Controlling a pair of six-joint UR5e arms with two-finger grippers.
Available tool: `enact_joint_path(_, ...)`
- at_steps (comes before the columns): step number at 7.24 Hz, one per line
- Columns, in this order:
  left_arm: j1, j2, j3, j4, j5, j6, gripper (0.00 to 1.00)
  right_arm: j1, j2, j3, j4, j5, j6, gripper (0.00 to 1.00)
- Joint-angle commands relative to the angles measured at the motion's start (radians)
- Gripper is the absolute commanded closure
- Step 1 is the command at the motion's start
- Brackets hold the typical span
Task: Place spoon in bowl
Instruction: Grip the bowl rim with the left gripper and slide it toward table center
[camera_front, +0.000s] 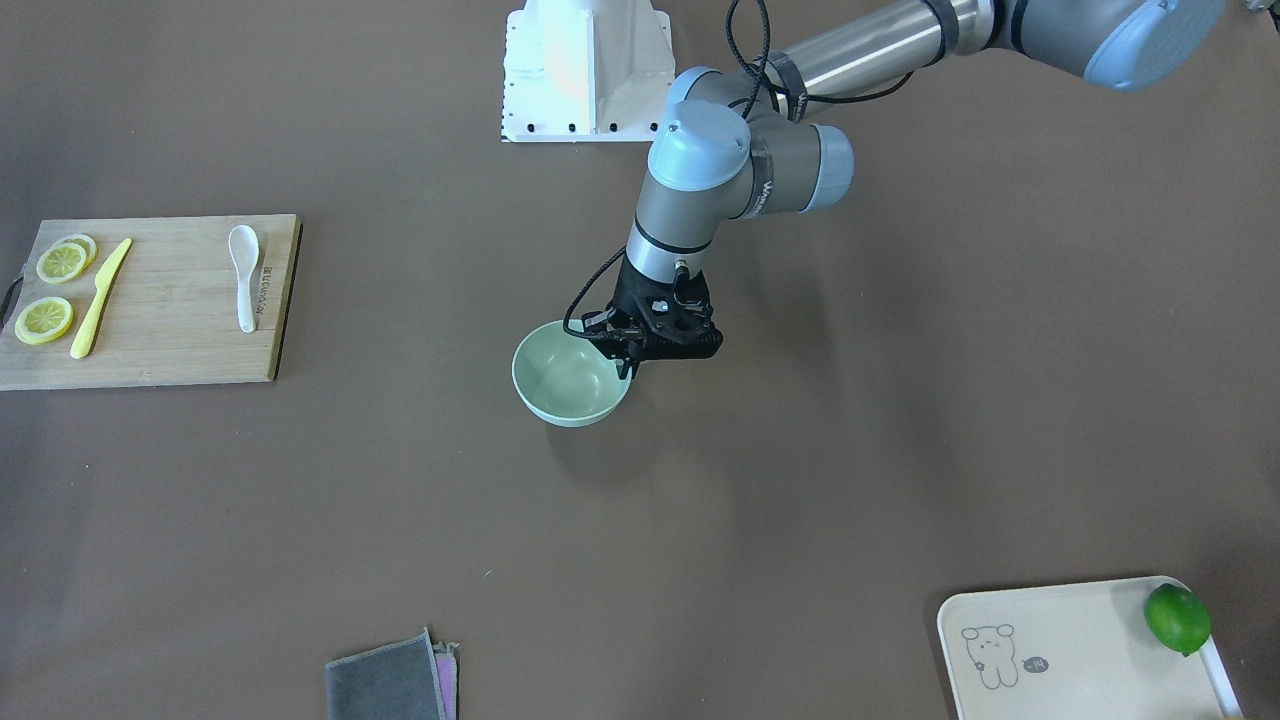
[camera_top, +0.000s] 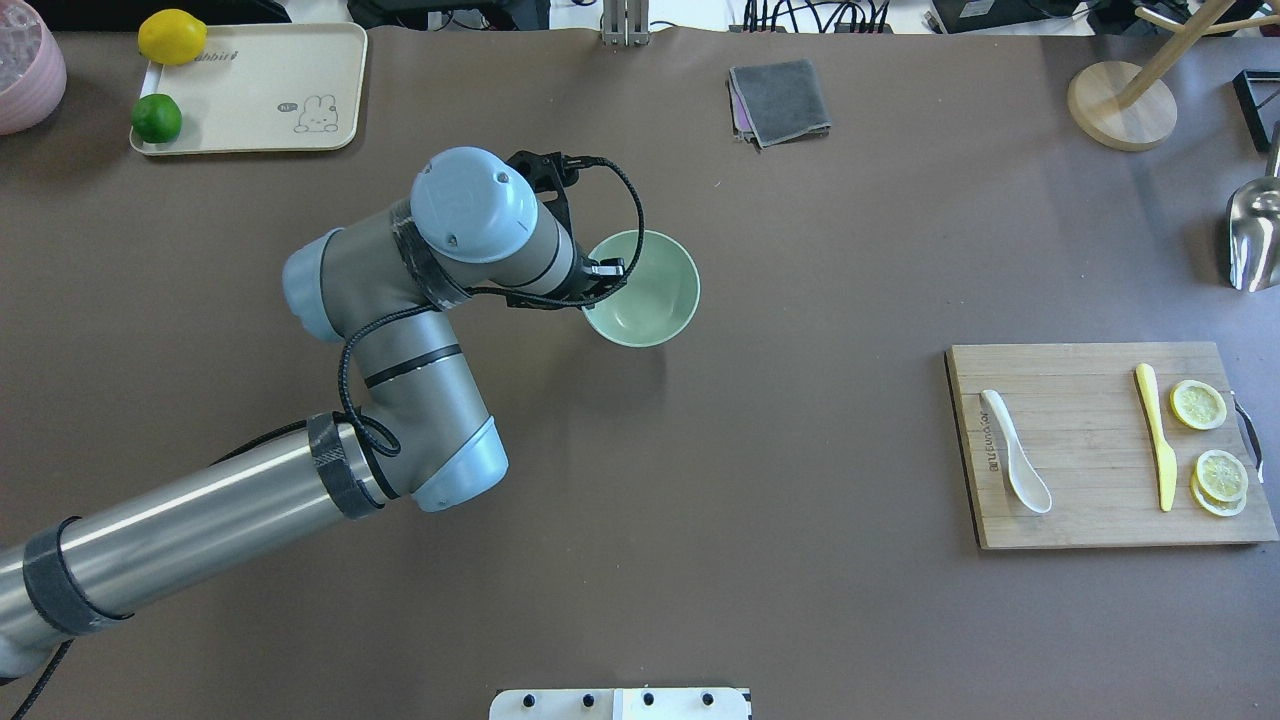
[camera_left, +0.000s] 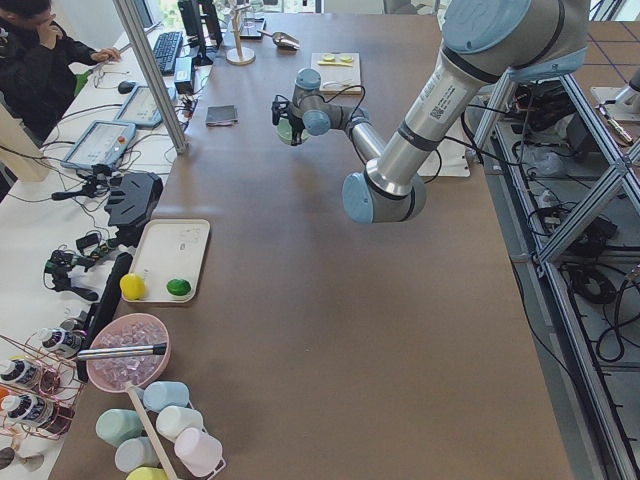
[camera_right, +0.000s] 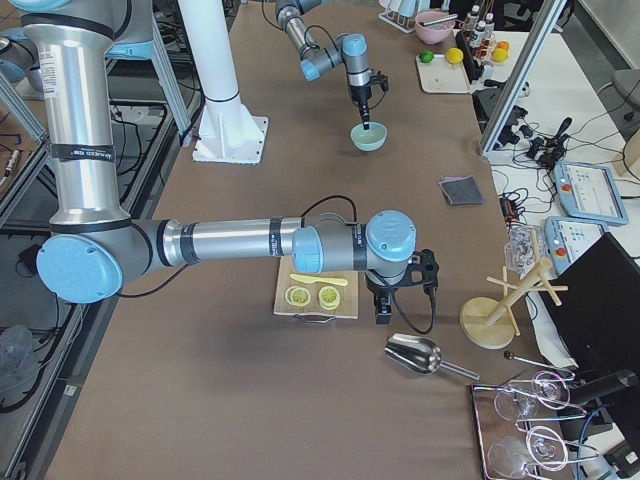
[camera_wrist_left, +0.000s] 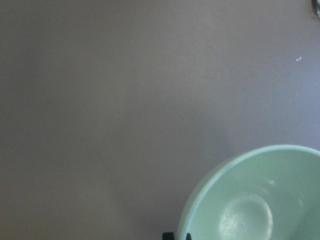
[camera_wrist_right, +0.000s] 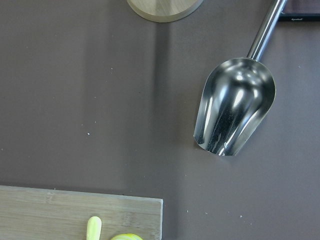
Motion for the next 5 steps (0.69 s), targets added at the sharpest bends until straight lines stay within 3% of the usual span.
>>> enact_joint_path(1, 0.005, 0.001, 0.025, -0.011, 0.005, 0.002, 1.00, -0.001, -0.005, -0.002, 0.000, -0.001, 0.000, 0.00)
enact_joint_path(2, 0.004, 0.001, 0.013, -0.015, -0.001, 0.004, 0.44, -0.001, -0.002, -0.002, 0.000, -0.001, 0.000, 0.00)
enact_joint_path(3, -0.001, 0.004, -0.022, -0.012, -0.007, 0.005, 0.02, -0.001, 0.001, -0.002, 0.000, -0.001, 0.002, 0.00)
enact_joint_path(5, -0.045, 0.064, -0.111, -0.004, -0.065, 0.092, 0.02, -0.001, 0.009, 0.006, 0.000, 0.000, 0.008, 0.00)
